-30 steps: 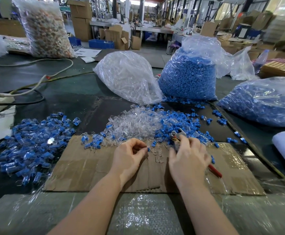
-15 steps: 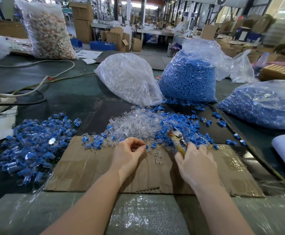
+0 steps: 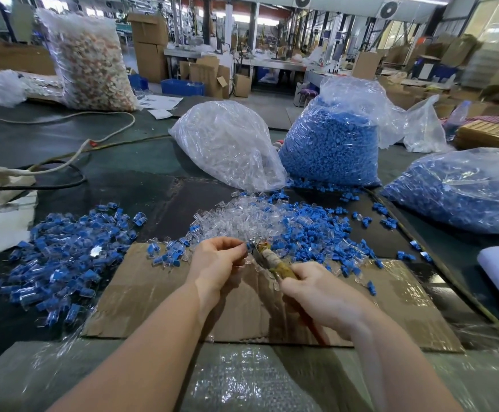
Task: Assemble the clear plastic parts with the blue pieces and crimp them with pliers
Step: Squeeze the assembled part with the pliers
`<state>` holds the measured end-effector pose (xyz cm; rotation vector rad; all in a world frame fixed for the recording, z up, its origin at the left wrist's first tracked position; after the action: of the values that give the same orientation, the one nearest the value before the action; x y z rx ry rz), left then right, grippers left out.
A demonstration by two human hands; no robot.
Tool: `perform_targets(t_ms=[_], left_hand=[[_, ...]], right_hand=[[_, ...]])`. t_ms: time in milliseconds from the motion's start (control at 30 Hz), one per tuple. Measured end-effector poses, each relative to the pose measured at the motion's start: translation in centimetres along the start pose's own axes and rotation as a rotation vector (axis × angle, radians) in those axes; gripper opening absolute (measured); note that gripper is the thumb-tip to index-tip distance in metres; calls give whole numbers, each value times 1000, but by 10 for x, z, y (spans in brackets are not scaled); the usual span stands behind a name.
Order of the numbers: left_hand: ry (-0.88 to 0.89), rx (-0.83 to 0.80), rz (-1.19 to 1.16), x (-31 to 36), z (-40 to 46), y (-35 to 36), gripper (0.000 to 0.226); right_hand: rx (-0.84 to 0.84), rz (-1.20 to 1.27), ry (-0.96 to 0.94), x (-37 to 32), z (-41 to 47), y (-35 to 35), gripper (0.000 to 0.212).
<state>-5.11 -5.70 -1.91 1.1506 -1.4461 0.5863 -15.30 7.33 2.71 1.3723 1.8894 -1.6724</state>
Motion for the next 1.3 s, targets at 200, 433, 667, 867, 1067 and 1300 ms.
perform_targets(t_ms=[200, 433, 667, 867, 1067, 1300], left_hand=[[14, 56, 12, 4, 0, 2, 10], [57, 87, -7, 3, 1, 4, 9], [67, 90, -54, 0, 2, 4, 9], [56, 88, -78, -2, 2, 2, 12], [72, 88, -95, 1, 0, 5, 11], [106, 120, -79, -1, 0, 3, 11]], right_hand=[[-58, -17, 6, -2, -3, -4, 7], [-70, 38, -8, -5, -5, -5, 17], [-50, -1, 6, -5, -2, -7, 12], [-85, -11, -15, -8, -6, -6, 12], [-20, -86, -64, -13, -8, -4, 10], [40, -62, -85, -9, -6, 1, 12]])
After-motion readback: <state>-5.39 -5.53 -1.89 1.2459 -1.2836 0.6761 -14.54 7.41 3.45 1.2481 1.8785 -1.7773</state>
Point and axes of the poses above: each hand's wrist, its own z-axis towards the middle knuckle, its own y-axis out of the palm, x = y × z, the point moved 2 cm from there along z, towards the middle knuckle, and after that the axes turned 5 degrees about -z, right-handed, at the moved point
